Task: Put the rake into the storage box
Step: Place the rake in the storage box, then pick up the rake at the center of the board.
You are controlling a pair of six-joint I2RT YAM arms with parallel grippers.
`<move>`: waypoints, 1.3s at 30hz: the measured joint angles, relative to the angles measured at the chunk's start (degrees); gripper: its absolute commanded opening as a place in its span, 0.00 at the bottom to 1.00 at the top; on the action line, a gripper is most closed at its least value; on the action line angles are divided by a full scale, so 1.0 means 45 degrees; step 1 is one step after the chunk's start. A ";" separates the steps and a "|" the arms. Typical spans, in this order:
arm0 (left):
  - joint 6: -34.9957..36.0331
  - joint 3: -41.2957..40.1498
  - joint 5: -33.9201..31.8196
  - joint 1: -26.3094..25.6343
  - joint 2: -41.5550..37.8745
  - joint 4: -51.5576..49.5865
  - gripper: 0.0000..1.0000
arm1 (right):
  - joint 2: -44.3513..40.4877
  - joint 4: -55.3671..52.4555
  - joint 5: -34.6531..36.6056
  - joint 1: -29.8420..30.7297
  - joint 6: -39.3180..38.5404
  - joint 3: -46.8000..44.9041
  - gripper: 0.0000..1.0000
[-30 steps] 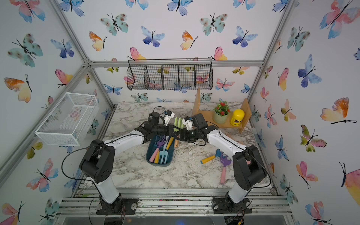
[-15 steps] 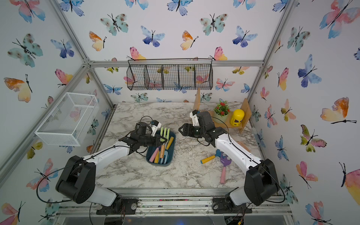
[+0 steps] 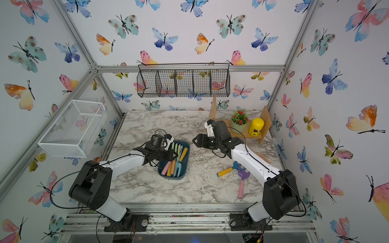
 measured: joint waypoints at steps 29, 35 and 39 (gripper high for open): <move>-0.1705 0.1758 -0.3133 0.0005 -0.0869 0.0646 0.53 | 0.0461 -0.4974 0.5425 -0.0291 0.3269 -0.2594 0.76; -0.1792 0.1608 -0.3109 0.0005 -0.0869 0.0675 0.53 | 0.0146 -0.5620 0.5469 -0.0325 0.3303 -0.3220 0.76; -0.1909 0.1603 -0.3031 0.0005 -0.0869 0.0738 0.53 | 0.0214 -0.5605 0.5455 -0.0379 0.3235 -0.3264 0.76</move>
